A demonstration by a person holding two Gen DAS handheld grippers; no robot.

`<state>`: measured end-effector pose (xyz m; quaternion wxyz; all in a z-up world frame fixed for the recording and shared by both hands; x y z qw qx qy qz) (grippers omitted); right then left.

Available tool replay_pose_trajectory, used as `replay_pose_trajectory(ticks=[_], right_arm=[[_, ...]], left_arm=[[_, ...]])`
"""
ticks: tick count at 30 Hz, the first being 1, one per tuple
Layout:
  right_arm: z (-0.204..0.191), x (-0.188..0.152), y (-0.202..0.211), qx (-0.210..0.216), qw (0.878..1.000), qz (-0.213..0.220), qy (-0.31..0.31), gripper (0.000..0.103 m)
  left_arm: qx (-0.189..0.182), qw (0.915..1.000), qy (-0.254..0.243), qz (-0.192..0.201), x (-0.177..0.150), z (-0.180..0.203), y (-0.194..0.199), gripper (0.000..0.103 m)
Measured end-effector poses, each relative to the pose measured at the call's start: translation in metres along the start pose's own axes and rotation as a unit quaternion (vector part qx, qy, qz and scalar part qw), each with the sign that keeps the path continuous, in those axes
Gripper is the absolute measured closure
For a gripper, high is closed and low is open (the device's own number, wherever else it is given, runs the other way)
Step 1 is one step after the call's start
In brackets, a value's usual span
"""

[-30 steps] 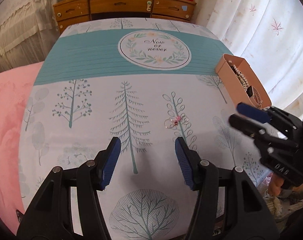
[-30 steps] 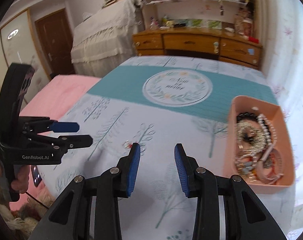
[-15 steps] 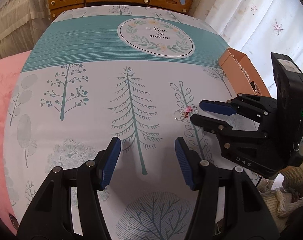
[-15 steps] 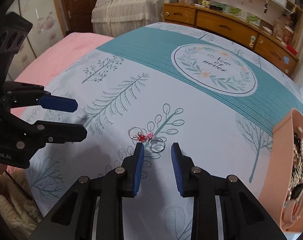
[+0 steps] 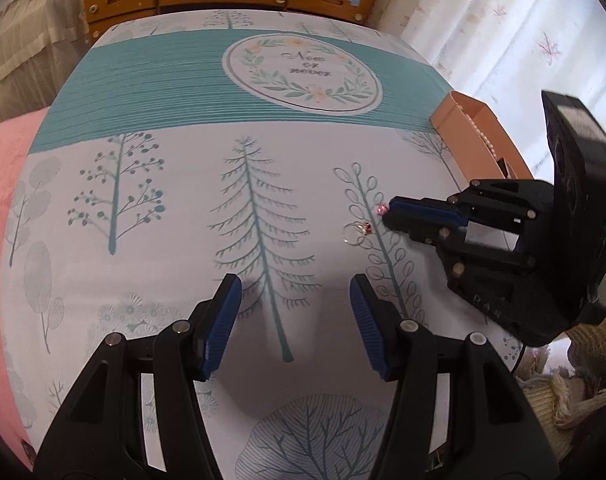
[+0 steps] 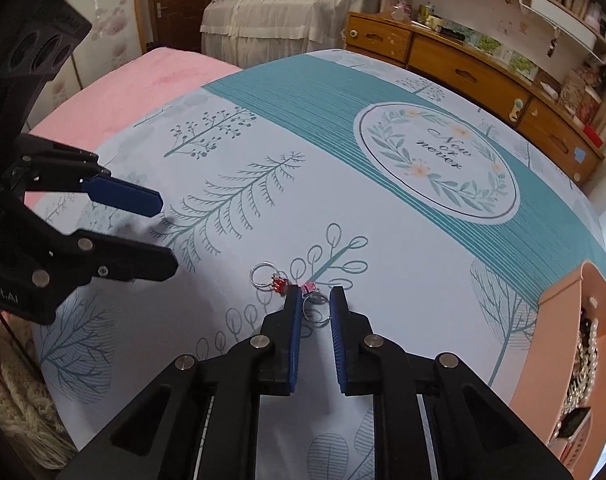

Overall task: Organize jewelry
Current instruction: 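Grasp the pink-gem ring with the right tool while the left tool grasps the silver ring, then carry both rings into the pink box and open both tools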

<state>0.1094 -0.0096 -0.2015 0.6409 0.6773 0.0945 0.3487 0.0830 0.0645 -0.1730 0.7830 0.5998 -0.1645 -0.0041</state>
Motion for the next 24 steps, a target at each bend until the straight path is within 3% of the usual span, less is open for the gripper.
replay_pose_trajectory(ticks=[6,12,14,19,24], right_arm=[[0.025,-0.01,0.022,0.017,0.997,0.022,-0.068,0.098],[0.043,-0.03,0.043,0.029,0.992,0.037,-0.118,0.098],[0.047,-0.034,0.054,0.03,0.99,0.048,-0.126,0.098],[0.054,-0.04,0.077,0.036,0.986,0.073,-0.145,0.098],[0.06,-0.048,0.091,0.034,0.984,0.086,-0.154,0.098]], left_arm=[[0.01,0.9956,-0.091,-0.019,0.018,0.035,-0.016,0.049],[0.015,0.9889,-0.144,-0.034,0.035,0.053,-0.033,0.05],[0.021,0.9866,-0.158,-0.036,0.038,0.057,-0.035,0.055],[0.059,0.979,-0.192,-0.033,0.042,0.06,-0.038,0.083],[0.068,0.9761,-0.204,-0.031,0.04,0.064,-0.038,0.089]])
Point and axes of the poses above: each gripper's, at about its wrist camera, not at the fingertips, and y roughly against the way its jaws point, z to its right, x to its top, the point moved 10 cm from there along -y, roughly the way its jaws point, and after that the axes turned 13 degrees about -z, right-handed, at the moved point
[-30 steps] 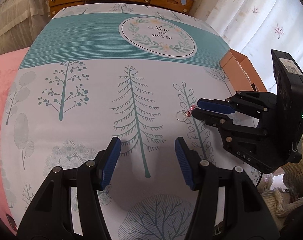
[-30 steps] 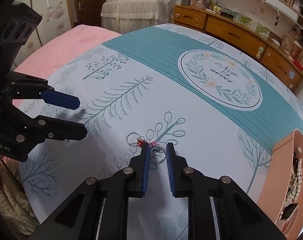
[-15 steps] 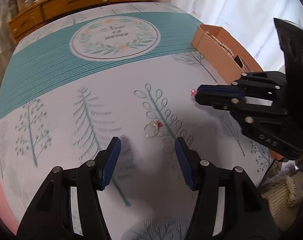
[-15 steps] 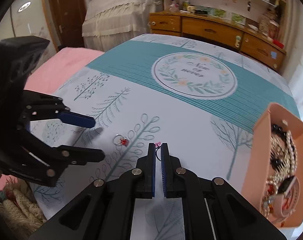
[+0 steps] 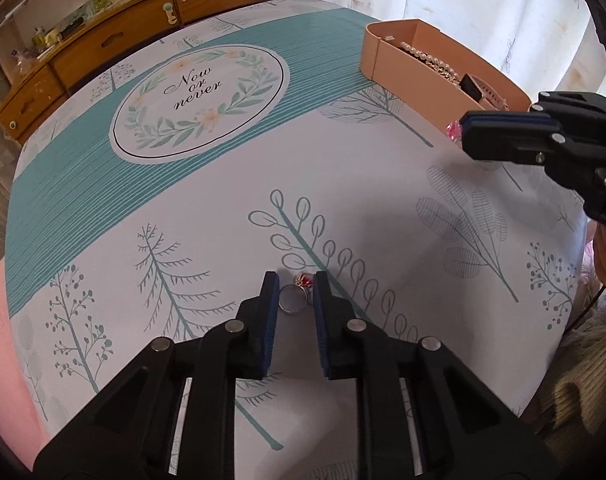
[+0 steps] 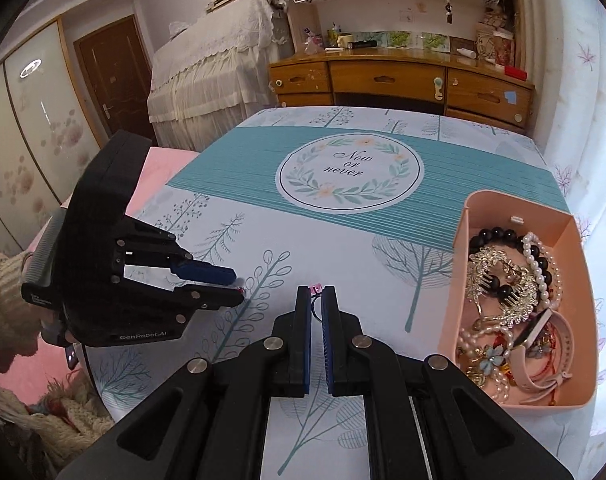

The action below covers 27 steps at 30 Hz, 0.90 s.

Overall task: Organize jewelry
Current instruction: 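Carry both rings into the pink box and open both tools, then withdraw both tools from the pink box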

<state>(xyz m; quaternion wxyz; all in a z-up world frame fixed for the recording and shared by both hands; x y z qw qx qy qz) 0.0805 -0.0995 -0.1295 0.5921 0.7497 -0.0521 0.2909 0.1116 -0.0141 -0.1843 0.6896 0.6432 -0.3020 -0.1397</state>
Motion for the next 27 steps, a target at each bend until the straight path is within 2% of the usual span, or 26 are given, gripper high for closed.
replay_pose_trajectory(ticks=[2,3,13,17,21,27], right_arm=[[0.002,-0.002,0.005,0.002,1.0,0.005,-0.003,0.098],[0.003,-0.002,0.008,0.002,1.0,0.008,-0.007,0.098],[0.029,-0.004,0.059,-0.008,0.997,0.059,-0.042,0.098],[0.054,-0.007,0.092,-0.024,0.993,0.088,-0.07,0.098],[0.086,-0.012,0.121,-0.039,0.987,0.11,-0.106,0.098],[0.122,-0.027,0.137,-0.039,0.98,0.115,-0.155,0.098]], left_arm=[[0.0,1.0,0.003,-0.001,0.0,0.001,0.0,0.092],[-0.001,1.0,0.006,0.0,0.002,0.001,0.0,0.097],[-0.007,0.9995,0.022,0.021,0.022,0.016,0.029,0.097],[-0.019,0.9985,0.016,0.049,0.045,0.036,0.055,0.097],[-0.045,0.9955,0.005,0.084,0.083,0.064,0.083,0.097],[-0.079,0.9912,-0.014,0.106,0.14,0.109,0.098,0.097]])
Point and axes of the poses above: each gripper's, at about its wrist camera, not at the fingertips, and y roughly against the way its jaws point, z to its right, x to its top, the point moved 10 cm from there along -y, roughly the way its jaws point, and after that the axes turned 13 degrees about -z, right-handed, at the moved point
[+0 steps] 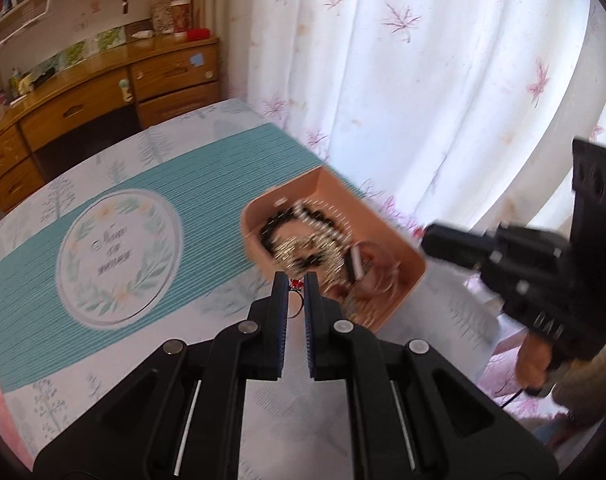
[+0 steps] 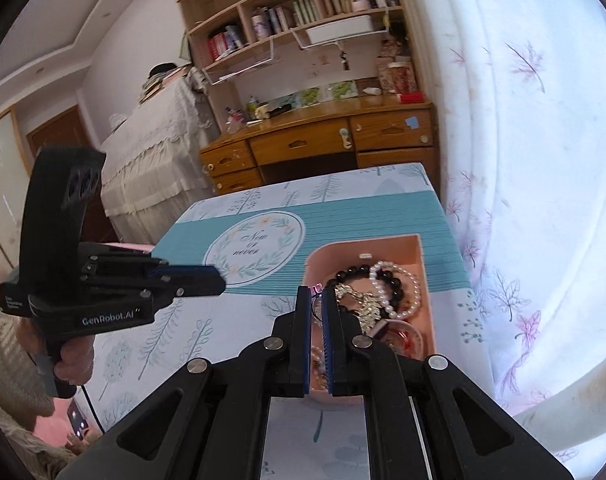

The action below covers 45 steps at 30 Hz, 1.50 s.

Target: Organize jewelry

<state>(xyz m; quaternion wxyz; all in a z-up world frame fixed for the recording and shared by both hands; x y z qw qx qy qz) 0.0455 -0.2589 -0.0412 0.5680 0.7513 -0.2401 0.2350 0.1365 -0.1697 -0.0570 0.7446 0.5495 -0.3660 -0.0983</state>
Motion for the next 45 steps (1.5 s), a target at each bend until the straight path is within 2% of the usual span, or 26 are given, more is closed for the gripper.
replay_pose_trajectory(ticks=[5,11,12,14,15,16,23,26,31,36,38,40,45], right_arm=[[0.021,-0.012,-0.006,-0.008,1.0,-0.013,-0.027,0.098],[0.034,-0.023,-0.018,-0.008,0.998,-0.033,-0.045,0.097],[0.034,-0.023,-0.022,-0.006,0.998,-0.036,-0.048,0.097],[0.034,-0.023,-0.025,-0.001,0.998,-0.039,-0.051,0.097],[0.034,-0.023,-0.026,-0.002,0.998,-0.04,-0.052,0.097],[0.034,-0.023,-0.026,-0.003,0.998,-0.039,-0.051,0.097],[0.025,-0.02,-0.018,-0.001,0.998,-0.037,-0.056,0.097],[0.017,-0.019,-0.014,-0.002,0.997,-0.046,-0.06,0.097],[0.0,-0.022,-0.01,0.005,0.994,-0.069,-0.081,0.097],[-0.023,-0.034,-0.012,0.004,0.99,-0.107,-0.088,0.094],[-0.03,-0.038,-0.011,0.0,0.99,-0.115,-0.087,0.086],[-0.043,-0.042,-0.008,-0.001,0.99,-0.116,-0.085,0.067],[-0.071,-0.05,-0.001,-0.029,0.992,-0.116,-0.051,0.064]], left_arm=[[-0.008,0.9998,-0.015,-0.013,0.02,0.029,-0.026,0.097],[-0.019,0.9983,-0.017,-0.052,0.007,0.046,-0.051,0.095],[-0.017,0.9981,-0.014,-0.057,0.003,0.045,-0.054,0.089],[-0.016,0.9979,-0.008,-0.062,-0.003,0.042,-0.056,0.068],[-0.016,0.998,-0.003,-0.061,-0.007,0.039,-0.056,0.05],[-0.014,0.9983,0.004,-0.056,-0.009,0.037,-0.054,0.043],[0.01,0.9987,0.027,-0.042,-0.03,0.02,-0.032,0.043],[0.032,0.9982,0.037,-0.035,-0.043,0.013,-0.016,0.043],[0.055,0.9951,0.08,-0.023,-0.067,-0.001,0.011,0.043],[0.092,0.9821,0.163,-0.02,-0.1,-0.028,0.036,0.043],[0.105,0.9747,0.197,-0.017,-0.114,-0.038,0.045,0.043],[0.122,0.9644,0.234,-0.016,-0.131,-0.05,0.053,0.043],[0.146,0.9463,0.288,-0.01,-0.161,-0.06,0.066,0.043]])
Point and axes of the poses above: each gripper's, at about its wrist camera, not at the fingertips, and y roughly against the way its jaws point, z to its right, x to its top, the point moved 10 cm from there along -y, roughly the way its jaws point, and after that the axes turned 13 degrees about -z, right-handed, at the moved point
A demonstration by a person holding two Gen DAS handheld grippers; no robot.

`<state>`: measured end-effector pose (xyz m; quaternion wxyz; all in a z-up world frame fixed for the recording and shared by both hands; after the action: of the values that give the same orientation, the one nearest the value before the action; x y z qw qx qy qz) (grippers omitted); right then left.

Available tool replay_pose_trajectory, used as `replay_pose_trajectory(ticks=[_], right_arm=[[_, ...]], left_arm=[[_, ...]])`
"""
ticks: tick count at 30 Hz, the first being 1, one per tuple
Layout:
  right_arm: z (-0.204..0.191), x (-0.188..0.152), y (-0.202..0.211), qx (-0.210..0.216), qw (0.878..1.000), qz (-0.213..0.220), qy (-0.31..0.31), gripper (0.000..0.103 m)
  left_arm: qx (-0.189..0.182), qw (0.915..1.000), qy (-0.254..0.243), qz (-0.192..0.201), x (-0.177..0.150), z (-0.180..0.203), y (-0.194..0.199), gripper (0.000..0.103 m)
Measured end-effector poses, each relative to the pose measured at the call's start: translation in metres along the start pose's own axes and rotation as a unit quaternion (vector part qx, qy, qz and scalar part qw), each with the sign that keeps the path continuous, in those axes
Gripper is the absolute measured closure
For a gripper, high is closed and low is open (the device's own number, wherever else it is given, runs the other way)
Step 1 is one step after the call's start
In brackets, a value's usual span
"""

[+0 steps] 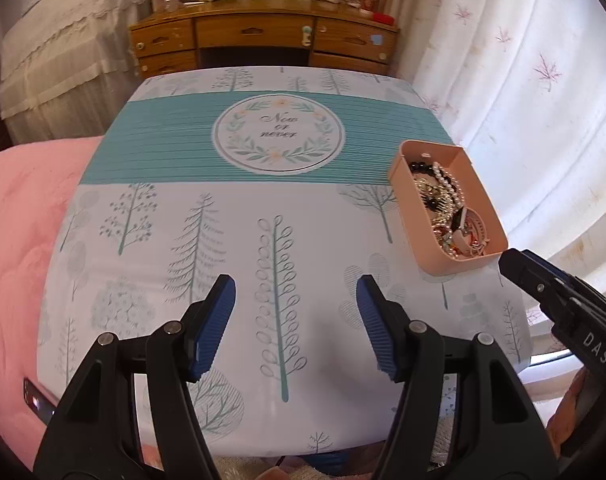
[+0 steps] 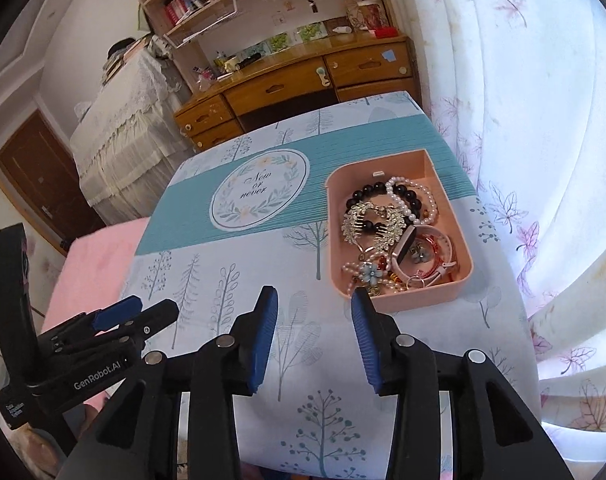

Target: Organize jewelry

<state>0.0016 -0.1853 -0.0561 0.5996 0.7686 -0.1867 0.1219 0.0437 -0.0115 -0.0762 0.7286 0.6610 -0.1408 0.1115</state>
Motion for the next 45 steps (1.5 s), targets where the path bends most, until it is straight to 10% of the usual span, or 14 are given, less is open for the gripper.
replay_pose_trajectory(ticks=[16,45], right_arm=[[-0.032,-0.012,0.011,-0.043,0.998,0.015,0.037,0.035],[-0.027,-0.01,-0.004,-0.047,0.998,-0.001,0.039,0.035]], left_arm=[[0.026,0.9991,-0.02,0.027,-0.009,0.012,0.016,0.043],[0.035,0.9987,-0.021,0.029,-0.005,0.003,0.014,0.043]])
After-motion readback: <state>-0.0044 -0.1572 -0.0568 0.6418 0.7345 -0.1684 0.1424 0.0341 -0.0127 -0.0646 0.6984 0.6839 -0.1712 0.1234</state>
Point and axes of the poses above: each gripper's, at about its wrist camera, not at the fingertips, and y roughly against the way its jaws point, z to its right, x to its top, the point moved 10 cm from there along -y, roughly the way its jaws point, and after that the axes turned 13 degrees about -z, right-handed, at the moved point
